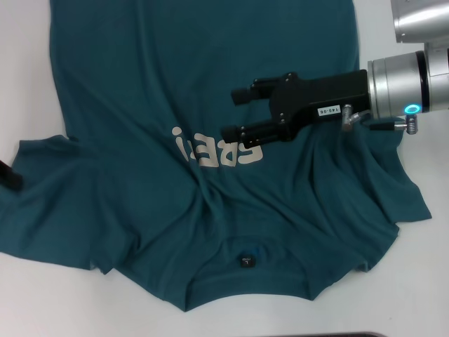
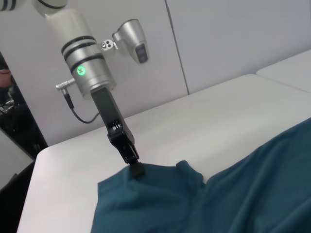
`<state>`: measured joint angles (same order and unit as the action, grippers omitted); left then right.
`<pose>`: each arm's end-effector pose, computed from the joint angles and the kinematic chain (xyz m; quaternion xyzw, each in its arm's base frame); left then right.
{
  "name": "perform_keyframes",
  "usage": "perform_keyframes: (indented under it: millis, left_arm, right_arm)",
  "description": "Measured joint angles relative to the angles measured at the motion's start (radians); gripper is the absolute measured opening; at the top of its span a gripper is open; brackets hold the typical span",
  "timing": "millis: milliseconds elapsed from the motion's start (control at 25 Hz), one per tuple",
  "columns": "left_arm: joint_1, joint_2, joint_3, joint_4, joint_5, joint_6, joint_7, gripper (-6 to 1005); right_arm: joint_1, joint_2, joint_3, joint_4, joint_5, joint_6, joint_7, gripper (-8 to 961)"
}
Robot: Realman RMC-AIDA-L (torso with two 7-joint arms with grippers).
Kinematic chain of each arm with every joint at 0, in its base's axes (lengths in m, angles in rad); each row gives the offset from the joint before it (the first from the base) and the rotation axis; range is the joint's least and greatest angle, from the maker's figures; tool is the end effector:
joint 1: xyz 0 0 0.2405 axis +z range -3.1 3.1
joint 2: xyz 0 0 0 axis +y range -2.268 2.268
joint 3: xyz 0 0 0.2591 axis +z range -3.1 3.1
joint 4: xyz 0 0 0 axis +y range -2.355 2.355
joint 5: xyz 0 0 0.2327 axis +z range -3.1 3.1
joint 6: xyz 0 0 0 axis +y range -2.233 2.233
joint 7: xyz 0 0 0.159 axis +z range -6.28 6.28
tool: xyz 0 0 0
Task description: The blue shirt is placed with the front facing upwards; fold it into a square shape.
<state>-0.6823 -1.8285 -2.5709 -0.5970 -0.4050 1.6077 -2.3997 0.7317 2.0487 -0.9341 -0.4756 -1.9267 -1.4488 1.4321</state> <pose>-0.3558 0.3616 0.0785 -0.7509 -0.6469 0.0669 0.1152 0.2142 0.3824 -0.0638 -0.9624 0.1836 0.1969 0.0368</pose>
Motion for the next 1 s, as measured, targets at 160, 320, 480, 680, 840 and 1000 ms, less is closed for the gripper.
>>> perform_keyframes:
  millis: [160,320,480,680,840,1000]
  left_arm:
    - [-0.008,0.023,-0.002,-0.001,0.000,0.012,-0.005,50]
    - [-0.017,0.045,-0.007,-0.010,-0.006,0.030,-0.005,50]
    - [-0.026,0.050,-0.009,-0.028,-0.008,0.052,-0.006,50]
    - [-0.046,0.051,-0.010,-0.043,-0.009,0.076,-0.010,49]
    - [-0.062,0.046,-0.012,-0.065,-0.009,0.082,-0.028,49]
    - [-0.083,0.044,-0.021,-0.064,-0.011,0.083,-0.042,49]
  right_arm:
    - [0.000,0.002,0.000,0.000,-0.002,0.009,-0.001,882]
    - [0.000,0.002,0.000,0.000,-0.002,0.011,-0.001,882]
    - [0.000,0.002,0.000,0.000,-0.001,0.012,-0.001,881]
    - [0.000,0.003,0.000,0.000,-0.001,0.016,-0.001,881]
    - [0.000,0.005,0.000,0.000,-0.002,0.017,-0.001,881]
    - [0.000,0.007,-0.001,0.000,-0.003,0.022,-0.003,881]
